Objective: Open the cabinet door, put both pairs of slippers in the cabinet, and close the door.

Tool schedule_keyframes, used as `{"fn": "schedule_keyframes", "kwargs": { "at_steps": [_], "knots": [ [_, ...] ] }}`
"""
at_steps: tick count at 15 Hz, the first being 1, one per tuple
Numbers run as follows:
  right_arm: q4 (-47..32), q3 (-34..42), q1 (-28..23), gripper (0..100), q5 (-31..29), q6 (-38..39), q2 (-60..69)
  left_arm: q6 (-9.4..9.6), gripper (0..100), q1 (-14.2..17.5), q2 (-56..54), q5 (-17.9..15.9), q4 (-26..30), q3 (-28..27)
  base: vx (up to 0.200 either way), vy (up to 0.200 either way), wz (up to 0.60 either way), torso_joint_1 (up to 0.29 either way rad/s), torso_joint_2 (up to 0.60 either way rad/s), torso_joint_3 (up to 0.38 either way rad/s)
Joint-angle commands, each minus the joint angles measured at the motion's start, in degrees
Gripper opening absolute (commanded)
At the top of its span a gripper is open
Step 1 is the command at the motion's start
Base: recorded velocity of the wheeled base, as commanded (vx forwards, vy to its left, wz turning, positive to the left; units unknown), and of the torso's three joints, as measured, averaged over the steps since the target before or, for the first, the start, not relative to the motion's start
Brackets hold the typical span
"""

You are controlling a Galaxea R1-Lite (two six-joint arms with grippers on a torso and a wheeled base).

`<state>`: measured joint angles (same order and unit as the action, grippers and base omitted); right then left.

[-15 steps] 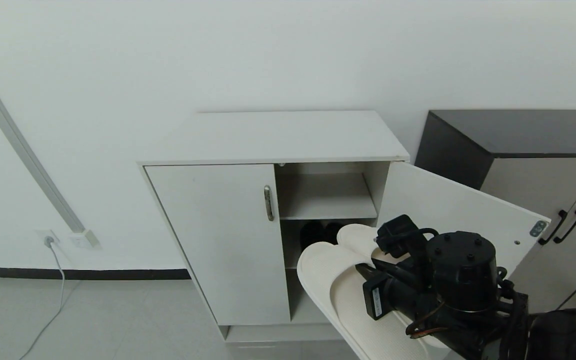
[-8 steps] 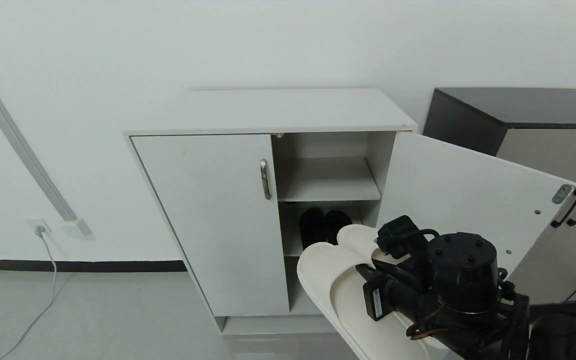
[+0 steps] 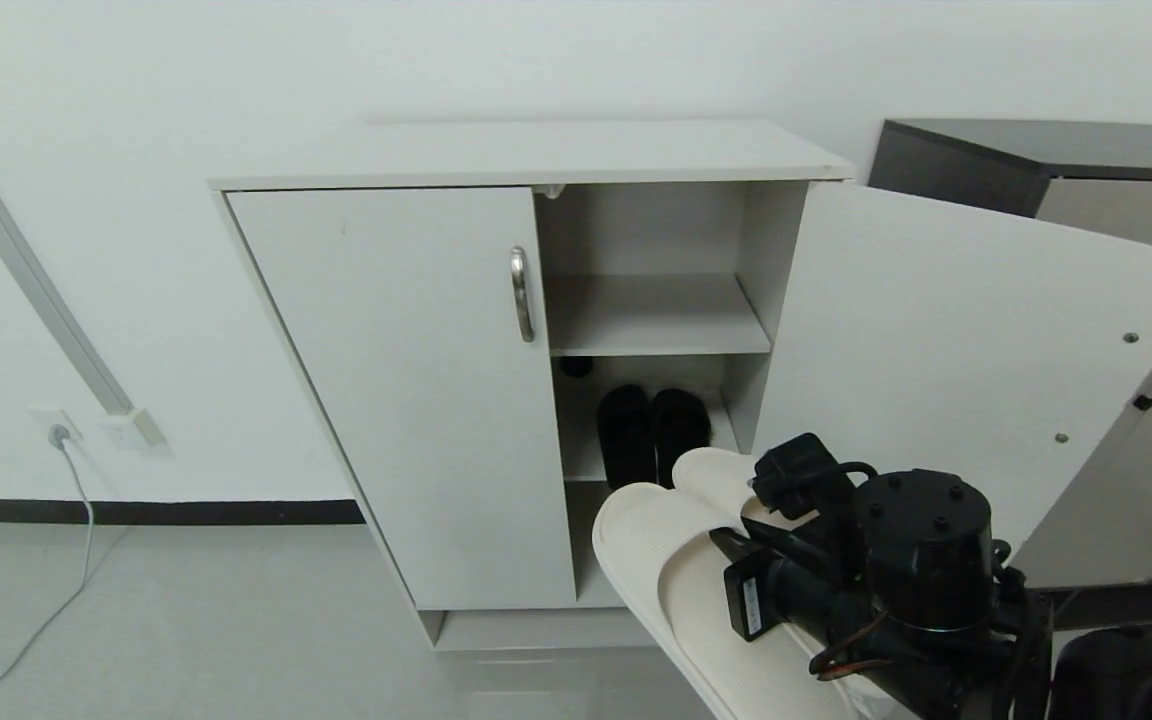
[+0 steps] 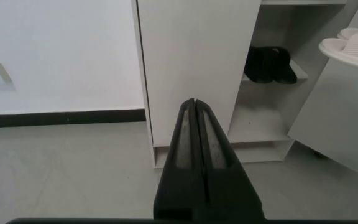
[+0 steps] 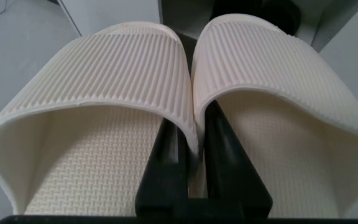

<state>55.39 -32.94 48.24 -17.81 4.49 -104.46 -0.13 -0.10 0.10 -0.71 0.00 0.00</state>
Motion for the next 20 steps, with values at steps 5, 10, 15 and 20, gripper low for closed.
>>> {"fn": "schedule_keyframes", "kwargs": {
  "at_steps": [5,10,15,20],
  "knots": [
    [0.15,0.51,0.01,0,0.14,0.0,-0.39,0.05,0,0.01,-0.01,0.0,0.0,0.0,0.0,0.0,0.0,-0.03,0.39,0.355],
    [7.1,0.6,0.01,0,-0.38,-2.2,-4.7,-0.04,0,0.01,-0.01,0.0,0.0,0.0,0.0,0.0,0.0,0.002,0.05,0.048],
    [5.78,-10.65,0.28,0,-15.59,-3.08,-9.71,0.05,0,0.01,-0.01,0.0,0.0,0.0,0.0,0.0,0.0,0.0,0.0,0.0],
    [-16.46,-25.86,2.65,0,-22.62,4.65,-5.75,0.05,0,0.01,-0.01,0.0,0.0,0.0,0.0,0.0,0.0,0.0,0.0,0.0]
  ]
}}
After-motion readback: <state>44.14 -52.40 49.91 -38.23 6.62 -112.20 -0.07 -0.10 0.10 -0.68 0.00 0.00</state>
